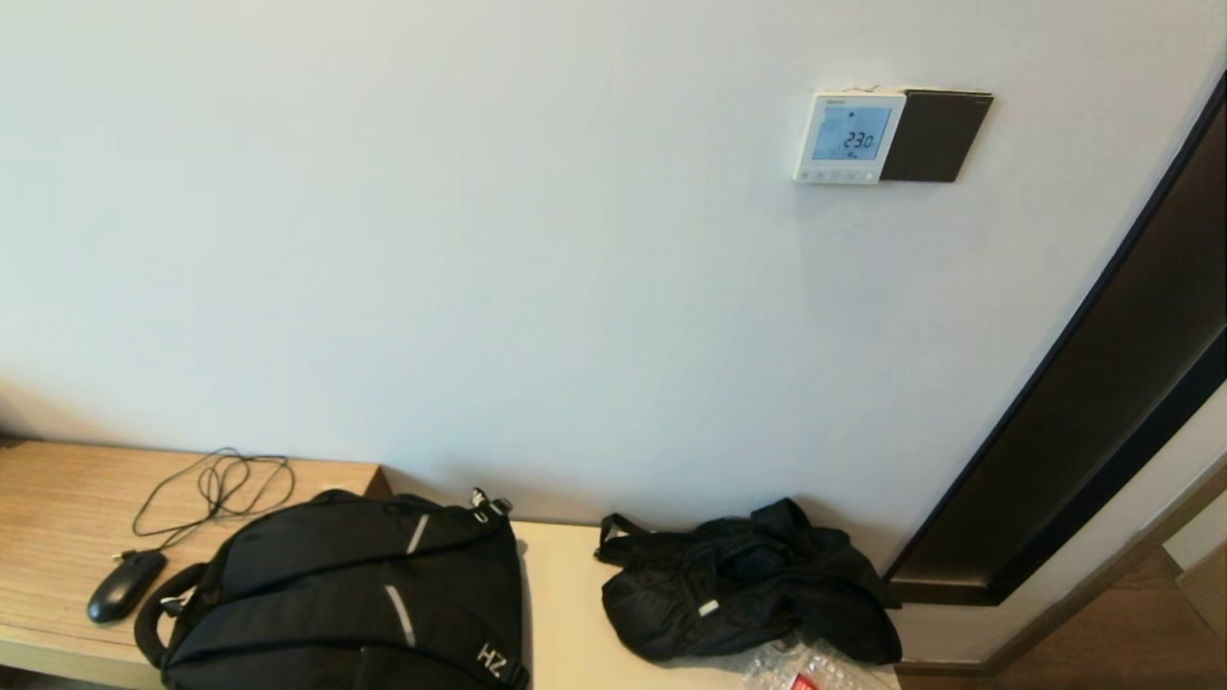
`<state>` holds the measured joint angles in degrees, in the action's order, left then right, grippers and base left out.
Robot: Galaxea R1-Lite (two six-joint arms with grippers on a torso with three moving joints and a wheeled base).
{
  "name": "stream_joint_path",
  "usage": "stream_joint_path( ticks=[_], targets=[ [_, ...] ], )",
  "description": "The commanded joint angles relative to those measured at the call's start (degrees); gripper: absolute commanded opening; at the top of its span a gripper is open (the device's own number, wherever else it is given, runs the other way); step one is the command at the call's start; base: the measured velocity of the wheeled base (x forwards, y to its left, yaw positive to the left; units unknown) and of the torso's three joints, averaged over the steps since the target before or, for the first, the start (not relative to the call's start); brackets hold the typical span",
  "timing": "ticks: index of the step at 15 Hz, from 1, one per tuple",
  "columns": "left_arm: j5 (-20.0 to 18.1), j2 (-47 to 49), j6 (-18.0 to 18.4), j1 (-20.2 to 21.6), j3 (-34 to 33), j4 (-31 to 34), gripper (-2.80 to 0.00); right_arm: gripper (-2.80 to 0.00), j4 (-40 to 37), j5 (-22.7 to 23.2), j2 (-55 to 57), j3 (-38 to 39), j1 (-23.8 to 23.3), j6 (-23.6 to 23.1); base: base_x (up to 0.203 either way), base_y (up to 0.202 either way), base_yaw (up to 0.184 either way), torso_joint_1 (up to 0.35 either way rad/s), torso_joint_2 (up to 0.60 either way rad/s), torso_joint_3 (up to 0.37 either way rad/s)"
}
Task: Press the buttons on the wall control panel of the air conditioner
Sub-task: Turn off the central air conditioner
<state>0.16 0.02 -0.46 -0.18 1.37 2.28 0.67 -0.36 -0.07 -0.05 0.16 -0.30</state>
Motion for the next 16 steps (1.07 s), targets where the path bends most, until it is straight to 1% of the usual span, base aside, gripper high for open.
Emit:
stream_joint_path(
  ticks=[1, 16],
  targets=[
    [0.0, 0.0, -0.1, 0.0, 0.0, 0.0, -2.80, -2.80, -0.1, 0.0, -0.1, 0.0, 0.0, 0.0, 0.000, 0.000, 0.000, 0.000, 0.00, 0.000],
    [0.0, 0.0, -0.1, 0.0, 0.0, 0.0, -2.80, -2.80, -0.7, 0.1, -0.2, -0.3, 0.1, -0.3, 0.000, 0.000, 0.000, 0.000, 0.00, 0.000]
  ],
)
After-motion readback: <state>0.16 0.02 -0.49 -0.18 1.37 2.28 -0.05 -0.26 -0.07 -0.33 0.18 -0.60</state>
